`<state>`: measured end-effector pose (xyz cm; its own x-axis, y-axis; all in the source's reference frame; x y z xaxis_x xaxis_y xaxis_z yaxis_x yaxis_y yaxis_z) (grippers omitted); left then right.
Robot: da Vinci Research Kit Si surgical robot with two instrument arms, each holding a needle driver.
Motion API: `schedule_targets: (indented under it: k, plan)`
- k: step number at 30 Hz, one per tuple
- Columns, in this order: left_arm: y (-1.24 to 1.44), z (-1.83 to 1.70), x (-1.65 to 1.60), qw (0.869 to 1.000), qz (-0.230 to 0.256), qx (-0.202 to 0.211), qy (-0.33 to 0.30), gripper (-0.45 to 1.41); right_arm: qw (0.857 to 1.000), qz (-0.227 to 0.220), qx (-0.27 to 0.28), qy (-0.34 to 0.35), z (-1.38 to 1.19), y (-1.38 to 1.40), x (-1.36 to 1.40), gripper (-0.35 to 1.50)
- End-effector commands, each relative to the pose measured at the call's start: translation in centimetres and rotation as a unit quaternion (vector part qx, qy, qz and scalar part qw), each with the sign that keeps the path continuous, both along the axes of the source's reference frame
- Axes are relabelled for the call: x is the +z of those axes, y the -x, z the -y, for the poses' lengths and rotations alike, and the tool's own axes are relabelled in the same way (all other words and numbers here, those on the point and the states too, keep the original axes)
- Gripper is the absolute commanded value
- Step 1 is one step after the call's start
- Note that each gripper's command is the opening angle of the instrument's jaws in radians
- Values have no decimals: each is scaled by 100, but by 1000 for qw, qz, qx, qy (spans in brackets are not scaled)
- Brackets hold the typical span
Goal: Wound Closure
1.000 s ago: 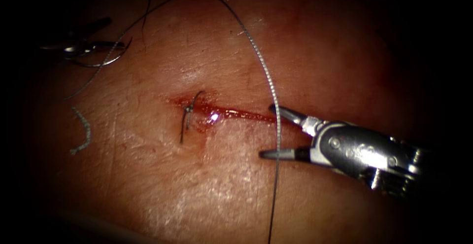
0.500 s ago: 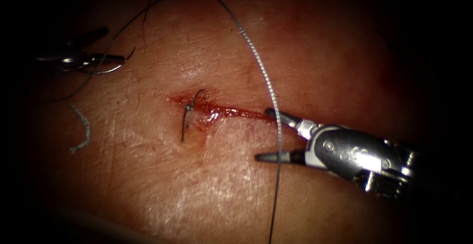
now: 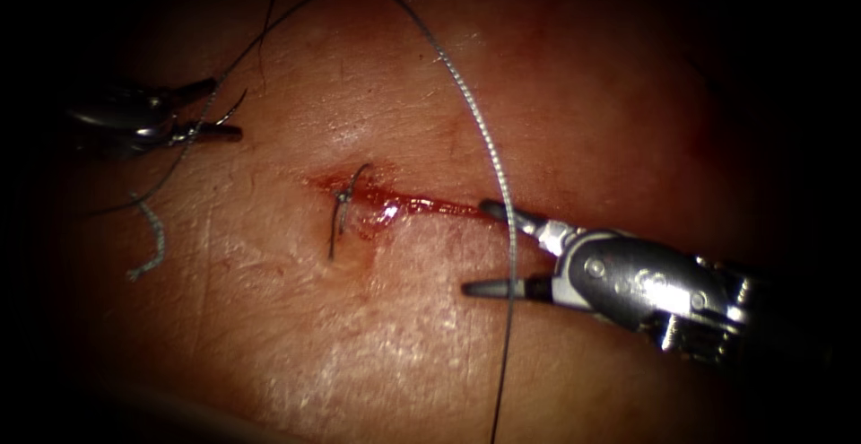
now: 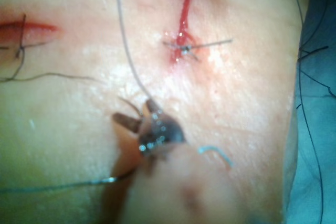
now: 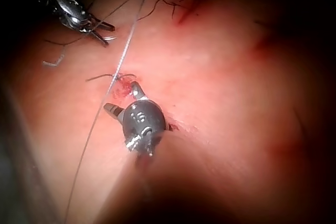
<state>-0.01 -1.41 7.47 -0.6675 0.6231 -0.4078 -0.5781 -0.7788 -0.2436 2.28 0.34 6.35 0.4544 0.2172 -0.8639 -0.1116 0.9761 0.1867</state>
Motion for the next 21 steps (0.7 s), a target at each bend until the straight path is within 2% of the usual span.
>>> schedule_targets:
  k: [1, 7, 9, 10, 12, 13, 14, 15, 16, 18, 21]
  plan:
    - [0, 12, 8, 1000, -17, 10, -3, 51, 1000, -2, -1, -1, 4, -9, 4, 89]
    - [0, 15, 16, 997, -62, 39, 9, 42, 1000, -2, -1, -1, 4, -9, 4, 89]
    - [0, 15, 17, 995, -83, 53, 22, 27, 1000, -2, -2, -1, 4, -8, 3, 89]
    - [0, 15, 17, 995, -83, 53, 22, 27, 1000, -2, -2, -1, 4, -8, 3, 89]
    - [-1, 14, 16, 993, -92, 62, 31, 2, 1000, -2, -1, -1, 4, -8, 4, 88]
    - [-2, 14, 15, 992, -95, 72, 36, -35, 1000, -2, -1, -1, 4, -8, 4, 88]
    - [-2, 14, 13, 992, -96, 78, 37, -45, 1000, -3, -2, -2, 4, -8, 4, 88]
    - [-2, 14, 13, 992, -96, 78, 37, -45, 1000, -3, -2, -2, 4, -8, 4, 88]
    - [-3, 14, 9, 989, -98, 103, 44, -45, 1000, -3, -2, -2, 3, -8, 4, 88]
    - [-3, 14, 7, 988, -98, 112, 46, -45, 1000, -3, -2, -2, 3, -8, 4, 88]
    - [-5, 9, -9, 983, -94, 146, 58, -45, 1000, -3, -3, -2, 3, -6, 5, 86]
